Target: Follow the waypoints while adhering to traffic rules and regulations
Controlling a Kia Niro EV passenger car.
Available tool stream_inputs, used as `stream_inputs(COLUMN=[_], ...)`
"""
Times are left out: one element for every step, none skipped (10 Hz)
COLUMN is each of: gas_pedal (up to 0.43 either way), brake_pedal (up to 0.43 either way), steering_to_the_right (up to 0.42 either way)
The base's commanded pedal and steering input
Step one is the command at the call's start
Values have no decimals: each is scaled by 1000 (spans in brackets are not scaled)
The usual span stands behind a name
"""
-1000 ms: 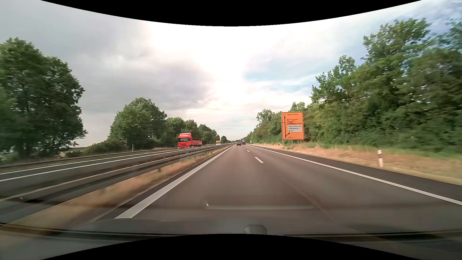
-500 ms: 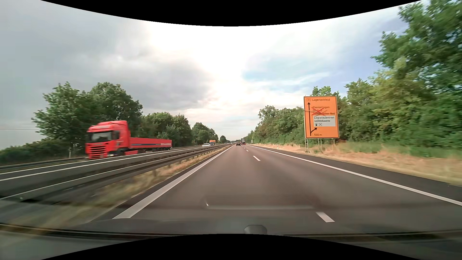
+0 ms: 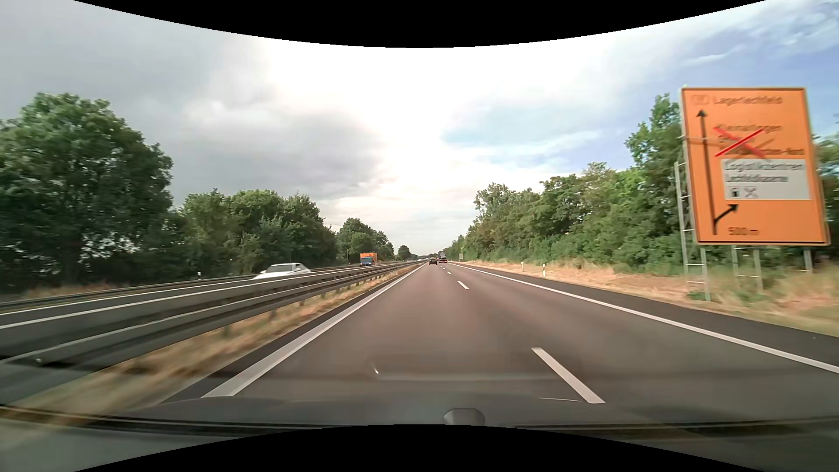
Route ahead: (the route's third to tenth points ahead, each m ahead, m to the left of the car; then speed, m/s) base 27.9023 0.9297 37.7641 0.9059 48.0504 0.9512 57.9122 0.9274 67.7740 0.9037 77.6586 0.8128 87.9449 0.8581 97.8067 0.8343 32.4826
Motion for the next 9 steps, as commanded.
stream_inputs(gas_pedal=[189,189,189,189,189,189,189,189,189], brake_pedal=[0,0,0,0,0,0,0,0,0], steering_to_the_right=[-4,-3,-3,-3,-3,-3,-3,-3,-2])
